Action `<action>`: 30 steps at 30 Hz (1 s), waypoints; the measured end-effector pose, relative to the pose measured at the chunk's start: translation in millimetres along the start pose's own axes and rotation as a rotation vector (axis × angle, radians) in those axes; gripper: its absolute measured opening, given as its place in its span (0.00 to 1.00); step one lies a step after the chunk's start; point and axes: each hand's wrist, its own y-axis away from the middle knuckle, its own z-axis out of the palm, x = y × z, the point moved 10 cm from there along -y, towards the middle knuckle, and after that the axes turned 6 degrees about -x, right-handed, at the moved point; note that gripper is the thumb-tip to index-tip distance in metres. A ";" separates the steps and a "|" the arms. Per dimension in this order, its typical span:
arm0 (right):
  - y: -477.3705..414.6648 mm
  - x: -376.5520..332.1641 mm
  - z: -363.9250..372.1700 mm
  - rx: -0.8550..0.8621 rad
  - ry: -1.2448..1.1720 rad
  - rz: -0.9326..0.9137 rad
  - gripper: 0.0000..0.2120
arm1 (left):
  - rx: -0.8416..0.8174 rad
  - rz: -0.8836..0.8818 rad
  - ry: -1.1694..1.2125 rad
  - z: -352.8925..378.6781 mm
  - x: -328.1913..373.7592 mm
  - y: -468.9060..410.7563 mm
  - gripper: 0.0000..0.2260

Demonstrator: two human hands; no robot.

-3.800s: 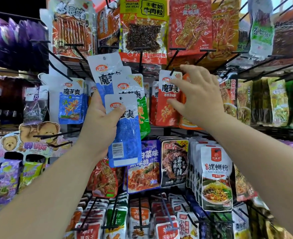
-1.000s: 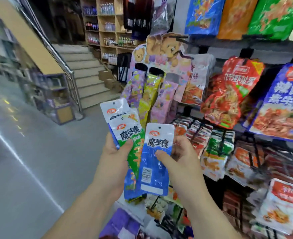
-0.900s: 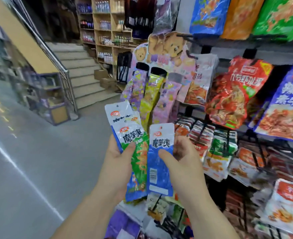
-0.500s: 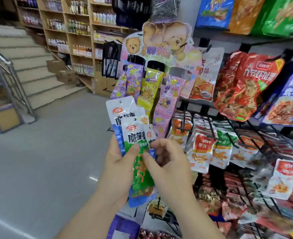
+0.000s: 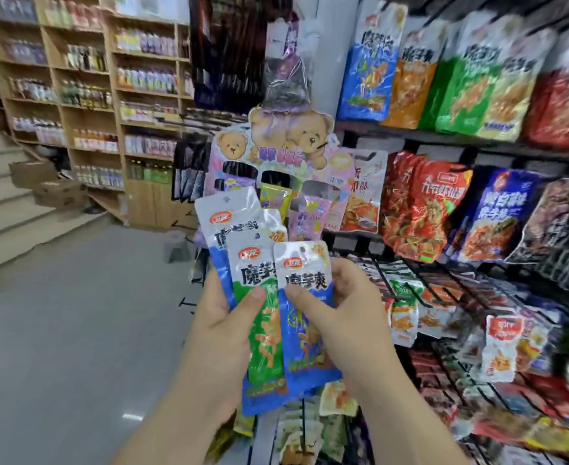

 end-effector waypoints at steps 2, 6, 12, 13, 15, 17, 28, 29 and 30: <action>-6.3 -24.0 -16.5 0.047 -0.007 -0.049 0.11 | -0.007 0.041 -0.061 6.6 11.1 -14.0 0.17; -28.5 -83.1 -54.1 0.125 -0.033 -0.153 0.08 | -0.079 0.119 -0.133 40.8 52.2 -46.1 0.27; -70.5 -190.8 -115.3 0.269 0.101 -0.423 0.14 | -0.180 0.264 -0.220 101.6 112.4 -98.9 0.14; -81.5 -204.9 -123.3 0.293 0.140 -0.439 0.17 | -0.175 0.265 -0.224 109.2 116.2 -106.1 0.16; -107.4 -227.5 -137.4 0.336 0.175 -0.441 0.18 | -0.165 0.269 -0.228 123.2 115.9 -115.4 0.15; -132.2 -242.5 -144.9 0.349 0.211 -0.425 0.18 | -0.160 0.255 -0.210 134.4 108.8 -123.0 0.13; -189.9 -280.7 -136.5 0.306 0.259 -0.494 0.22 | -0.133 0.148 -0.074 138.8 77.0 -140.7 0.15; -191.1 -280.7 -136.8 0.336 0.293 -0.494 0.23 | -0.126 0.159 -0.054 136.7 77.4 -139.3 0.16; -191.1 -280.2 -138.1 0.371 0.321 -0.489 0.24 | -0.112 0.172 -0.036 132.6 77.3 -139.0 0.18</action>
